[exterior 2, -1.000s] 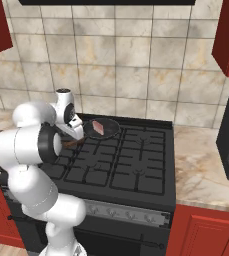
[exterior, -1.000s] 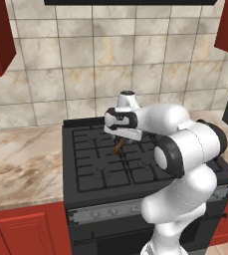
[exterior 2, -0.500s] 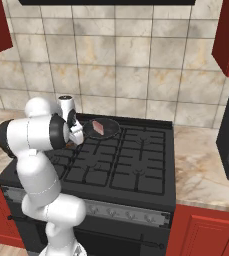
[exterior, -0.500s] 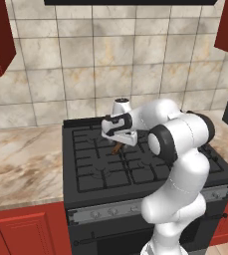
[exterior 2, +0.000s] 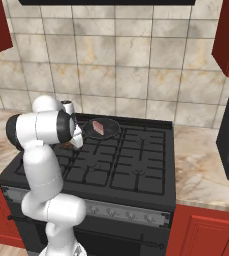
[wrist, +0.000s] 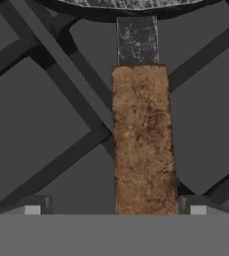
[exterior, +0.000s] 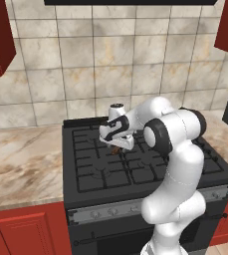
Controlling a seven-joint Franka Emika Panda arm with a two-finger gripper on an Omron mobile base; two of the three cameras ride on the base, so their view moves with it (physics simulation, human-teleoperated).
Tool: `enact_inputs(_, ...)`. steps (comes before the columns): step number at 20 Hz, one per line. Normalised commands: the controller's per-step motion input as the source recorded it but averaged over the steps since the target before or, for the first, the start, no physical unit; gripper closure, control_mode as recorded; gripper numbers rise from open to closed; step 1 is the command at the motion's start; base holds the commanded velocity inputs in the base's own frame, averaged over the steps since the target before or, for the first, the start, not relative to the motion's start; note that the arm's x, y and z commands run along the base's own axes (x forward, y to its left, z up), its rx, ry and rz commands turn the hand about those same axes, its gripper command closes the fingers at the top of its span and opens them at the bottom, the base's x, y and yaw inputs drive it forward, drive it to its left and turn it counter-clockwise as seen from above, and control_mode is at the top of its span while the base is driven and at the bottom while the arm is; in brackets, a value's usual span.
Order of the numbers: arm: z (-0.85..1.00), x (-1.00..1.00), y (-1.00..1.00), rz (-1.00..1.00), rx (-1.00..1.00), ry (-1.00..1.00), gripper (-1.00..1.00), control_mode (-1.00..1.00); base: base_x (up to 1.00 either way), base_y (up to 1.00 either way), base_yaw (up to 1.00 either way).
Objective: Pick up the pan with the steak in it and place it on the dining table. Then place the steak on the plate.
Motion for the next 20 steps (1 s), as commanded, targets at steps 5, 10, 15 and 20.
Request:
enact_inputs(5,-0.05,-0.01,0.07,-0.01,0.01,0.01,1.00,-1.00,0.00,0.00,0.00)
enact_inputs(10,0.21,0.00,0.12,-0.06,0.06,0.00,1.00,-1.00,0.00,0.00,0.00)
enact_inputs(15,0.75,-0.08,0.40,-0.09,0.00,0.00,1.00,-1.00,0.00,0.00,0.00)
enact_inputs(20,0.83,-0.52,0.48,-0.06,-0.02,-0.03,1.00,-1.00,0.00,0.00,0.00)
